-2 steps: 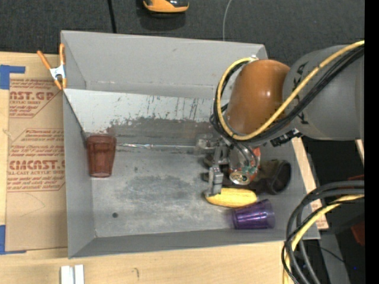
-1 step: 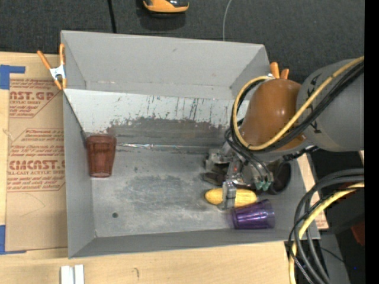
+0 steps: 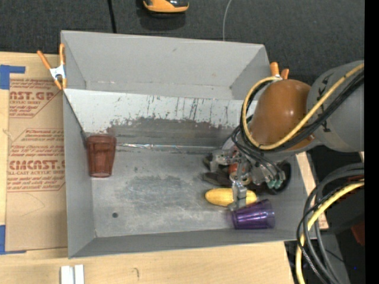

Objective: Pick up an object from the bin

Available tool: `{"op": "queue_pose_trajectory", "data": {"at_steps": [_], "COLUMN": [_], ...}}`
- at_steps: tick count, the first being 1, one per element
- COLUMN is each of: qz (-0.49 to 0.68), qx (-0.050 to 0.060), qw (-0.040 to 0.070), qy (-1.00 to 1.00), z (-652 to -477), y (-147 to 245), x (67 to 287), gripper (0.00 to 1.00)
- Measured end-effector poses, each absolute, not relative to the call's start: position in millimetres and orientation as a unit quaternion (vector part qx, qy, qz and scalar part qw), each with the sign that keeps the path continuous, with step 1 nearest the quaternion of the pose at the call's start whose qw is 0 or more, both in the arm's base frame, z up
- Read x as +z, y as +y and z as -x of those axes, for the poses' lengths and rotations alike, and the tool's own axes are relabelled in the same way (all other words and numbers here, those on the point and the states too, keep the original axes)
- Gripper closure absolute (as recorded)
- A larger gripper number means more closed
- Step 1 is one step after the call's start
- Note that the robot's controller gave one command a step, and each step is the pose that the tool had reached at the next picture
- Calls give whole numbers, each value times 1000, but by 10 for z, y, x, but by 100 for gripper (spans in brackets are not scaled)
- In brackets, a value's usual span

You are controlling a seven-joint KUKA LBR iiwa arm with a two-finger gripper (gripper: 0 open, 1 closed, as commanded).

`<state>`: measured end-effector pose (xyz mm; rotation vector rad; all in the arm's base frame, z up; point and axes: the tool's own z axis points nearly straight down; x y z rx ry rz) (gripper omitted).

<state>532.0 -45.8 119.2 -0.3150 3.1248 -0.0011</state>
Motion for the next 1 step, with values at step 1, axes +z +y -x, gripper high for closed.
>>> {"op": "queue_pose_trajectory", "data": {"at_steps": [1], "qz": [132], "qx": [0], "qw": [7], "qy": [991], "z": [-5699], "y": [-720], "x": [753], "gripper": [100]}}
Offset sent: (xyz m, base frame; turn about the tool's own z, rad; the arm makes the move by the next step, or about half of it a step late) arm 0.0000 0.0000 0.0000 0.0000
